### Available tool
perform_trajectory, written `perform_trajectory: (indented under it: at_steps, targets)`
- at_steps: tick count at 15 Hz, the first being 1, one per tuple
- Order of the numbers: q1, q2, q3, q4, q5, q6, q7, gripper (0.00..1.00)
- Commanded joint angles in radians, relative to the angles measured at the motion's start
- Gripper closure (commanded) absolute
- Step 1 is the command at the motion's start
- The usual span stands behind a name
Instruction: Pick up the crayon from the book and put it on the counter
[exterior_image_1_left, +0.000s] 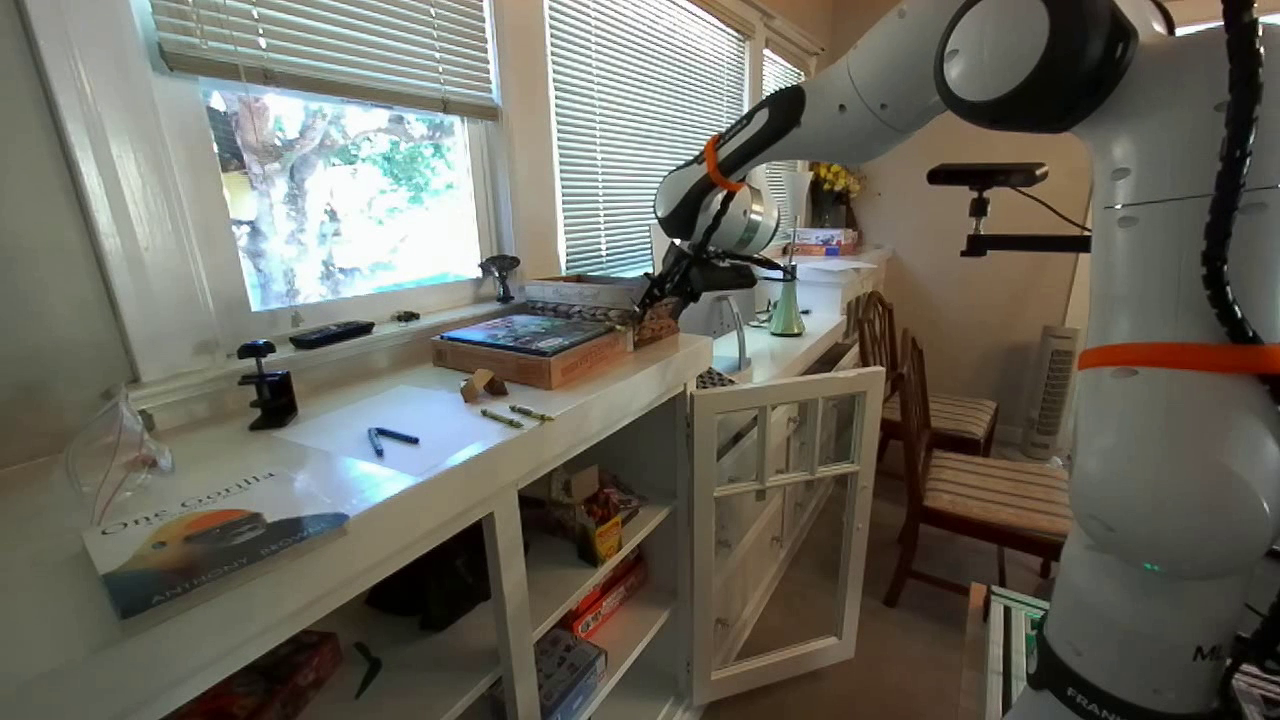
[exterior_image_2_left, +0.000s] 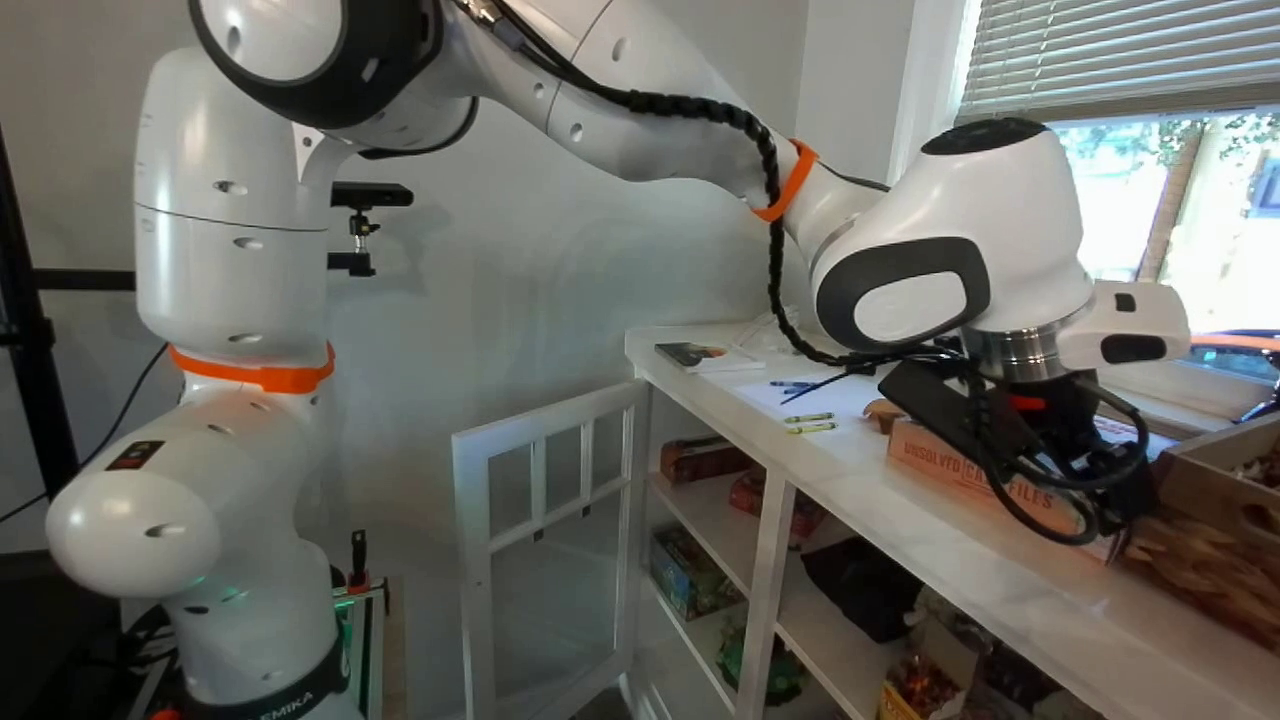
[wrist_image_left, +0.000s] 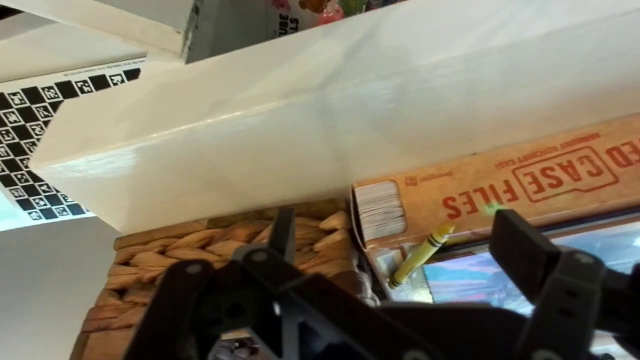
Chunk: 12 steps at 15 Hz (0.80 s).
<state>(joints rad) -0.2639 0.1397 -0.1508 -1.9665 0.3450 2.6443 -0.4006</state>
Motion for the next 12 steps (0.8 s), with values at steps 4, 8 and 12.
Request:
perform_trajectory:
  at_steps: [4, 8, 12]
  targets:
    - [-0.018, 0.072, 0.035, 0.079, 0.017, -0.041, -0.057, 0.04]
    - [-0.019, 0.112, 0.046, 0.114, 0.001, -0.036, -0.064, 0.18]
    - [-0.025, 0.136, 0.062, 0.14, -0.003, -0.033, -0.079, 0.57]
